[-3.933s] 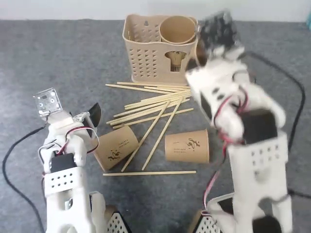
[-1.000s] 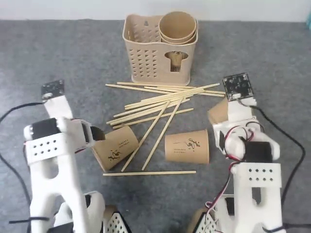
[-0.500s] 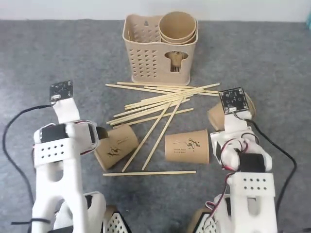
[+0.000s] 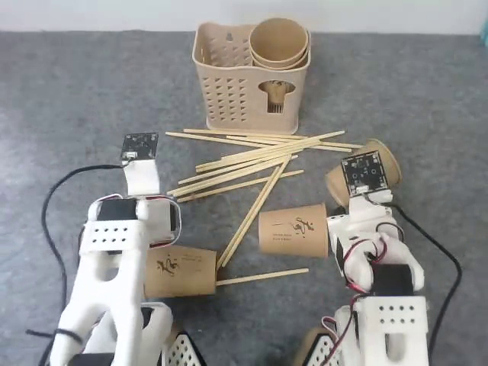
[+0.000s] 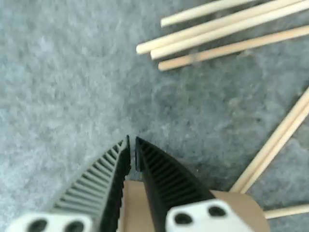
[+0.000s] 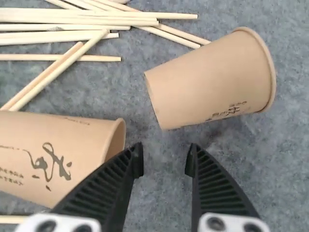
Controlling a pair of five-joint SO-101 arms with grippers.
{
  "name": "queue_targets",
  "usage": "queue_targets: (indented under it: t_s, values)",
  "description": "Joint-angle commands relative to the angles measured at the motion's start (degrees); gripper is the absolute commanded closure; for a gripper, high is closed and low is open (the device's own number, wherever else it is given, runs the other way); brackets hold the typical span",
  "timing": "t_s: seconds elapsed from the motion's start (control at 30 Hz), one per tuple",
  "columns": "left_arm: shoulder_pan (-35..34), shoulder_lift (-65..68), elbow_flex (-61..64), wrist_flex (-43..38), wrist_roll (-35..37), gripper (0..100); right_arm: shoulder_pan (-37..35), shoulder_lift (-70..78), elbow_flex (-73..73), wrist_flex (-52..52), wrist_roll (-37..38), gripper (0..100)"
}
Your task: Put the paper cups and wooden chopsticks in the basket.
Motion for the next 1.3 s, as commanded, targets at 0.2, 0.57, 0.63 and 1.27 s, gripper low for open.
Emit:
queue_targets:
  t_s: [0.2,0.57,0.63,1.27]
  values:
    - [-0.26,-0.62,-7.96,4.13,-0.62,98,-0.48,-3.91,1.23,-0.84,0.79,84.0]
    - [-12.84,-0.18,-29.67,35.60,-12.75,72,-0.48,-4.09,2.11,-1.36,0.79,84.0]
    - [-13.01,-0.53,-27.56,35.52,-13.80,72,-0.48,-4.18,2.11,-1.36,0.79,84.0]
    - [-10.46,0.44,-16.92,27.34,-16.09,74,-0.48,-4.09,2.11,-1.36,0.79,84.0]
